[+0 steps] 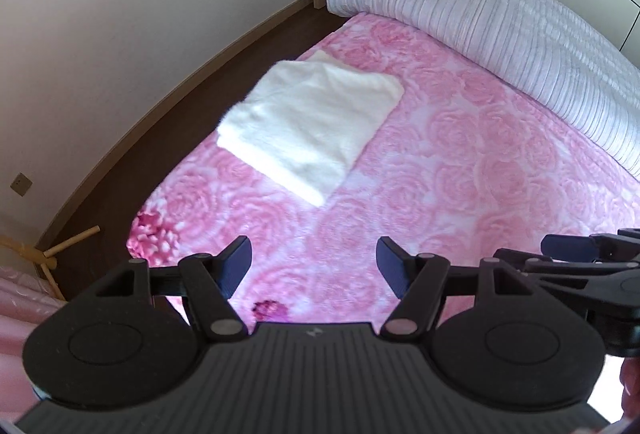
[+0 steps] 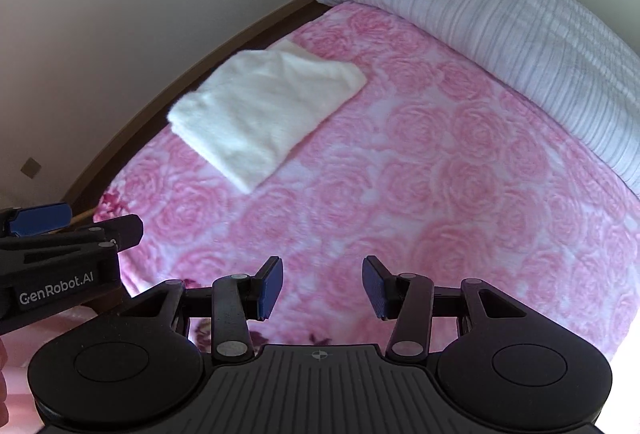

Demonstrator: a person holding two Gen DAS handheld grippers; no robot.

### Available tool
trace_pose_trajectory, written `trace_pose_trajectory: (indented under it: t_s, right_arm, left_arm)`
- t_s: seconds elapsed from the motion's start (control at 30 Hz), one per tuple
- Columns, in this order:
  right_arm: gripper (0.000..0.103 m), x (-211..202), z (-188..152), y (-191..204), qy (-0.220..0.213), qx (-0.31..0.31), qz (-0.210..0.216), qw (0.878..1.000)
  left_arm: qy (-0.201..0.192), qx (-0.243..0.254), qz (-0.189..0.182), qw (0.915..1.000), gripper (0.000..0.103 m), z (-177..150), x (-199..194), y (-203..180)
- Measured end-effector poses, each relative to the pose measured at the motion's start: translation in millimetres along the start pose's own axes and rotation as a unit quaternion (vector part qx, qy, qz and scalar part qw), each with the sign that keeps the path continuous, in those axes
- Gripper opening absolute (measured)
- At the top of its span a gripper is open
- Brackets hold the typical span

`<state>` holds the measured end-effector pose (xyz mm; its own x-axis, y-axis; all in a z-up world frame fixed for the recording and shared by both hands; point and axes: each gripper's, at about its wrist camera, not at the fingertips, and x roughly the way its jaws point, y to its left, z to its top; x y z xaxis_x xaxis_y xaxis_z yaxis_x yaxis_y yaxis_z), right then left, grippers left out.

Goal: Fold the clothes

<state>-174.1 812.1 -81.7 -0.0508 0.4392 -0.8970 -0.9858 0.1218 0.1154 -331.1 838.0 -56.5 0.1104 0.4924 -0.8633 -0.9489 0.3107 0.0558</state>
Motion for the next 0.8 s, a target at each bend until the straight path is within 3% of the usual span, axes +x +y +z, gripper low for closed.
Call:
trace_pose_trajectory:
  t_s: [0.37,0.8]
  right_arm:
    - [0.048,-9.4,-3.2,-45.0,-0.007,-0.029,0.009,1.000]
    - [0.048,-3.3,1.5,-40.1,-0.005,-0.065,0.038,0.997]
  left_arm:
    - [-0.003,-0.033,0.017,0.9993,0.066,-7.8,-4.8,-42.3]
    - [-0.006,-0.062,0.054,0.9966,0.066,-12.8,-10.3,-32.8]
